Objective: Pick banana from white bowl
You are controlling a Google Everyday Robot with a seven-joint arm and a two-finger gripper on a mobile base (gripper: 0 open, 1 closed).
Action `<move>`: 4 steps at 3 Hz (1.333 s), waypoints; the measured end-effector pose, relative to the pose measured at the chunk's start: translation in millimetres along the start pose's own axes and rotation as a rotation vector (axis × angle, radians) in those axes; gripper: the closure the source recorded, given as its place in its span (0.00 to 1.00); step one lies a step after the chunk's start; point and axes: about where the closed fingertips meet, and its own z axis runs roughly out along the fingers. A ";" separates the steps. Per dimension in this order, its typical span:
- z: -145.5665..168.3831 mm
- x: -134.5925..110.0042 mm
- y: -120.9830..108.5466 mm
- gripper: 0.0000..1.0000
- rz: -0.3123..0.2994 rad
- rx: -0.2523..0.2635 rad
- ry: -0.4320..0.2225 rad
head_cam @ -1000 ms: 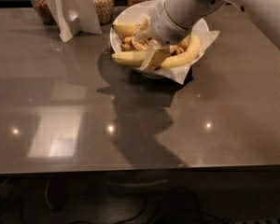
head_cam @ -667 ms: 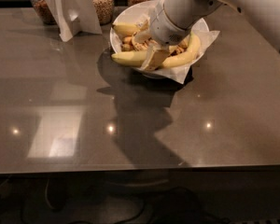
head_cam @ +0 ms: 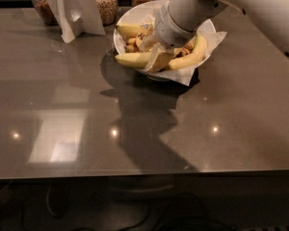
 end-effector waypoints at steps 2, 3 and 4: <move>0.4 -0.4 2.2 0.96 -0.014 -0.018 0.009; -6.8 -2.6 2.8 1.00 -0.032 -0.020 0.017; -23.2 -4.9 0.6 1.00 -0.064 -0.015 0.038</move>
Offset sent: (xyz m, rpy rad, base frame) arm -0.0049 -0.0027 0.0028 -0.0340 0.0079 0.0227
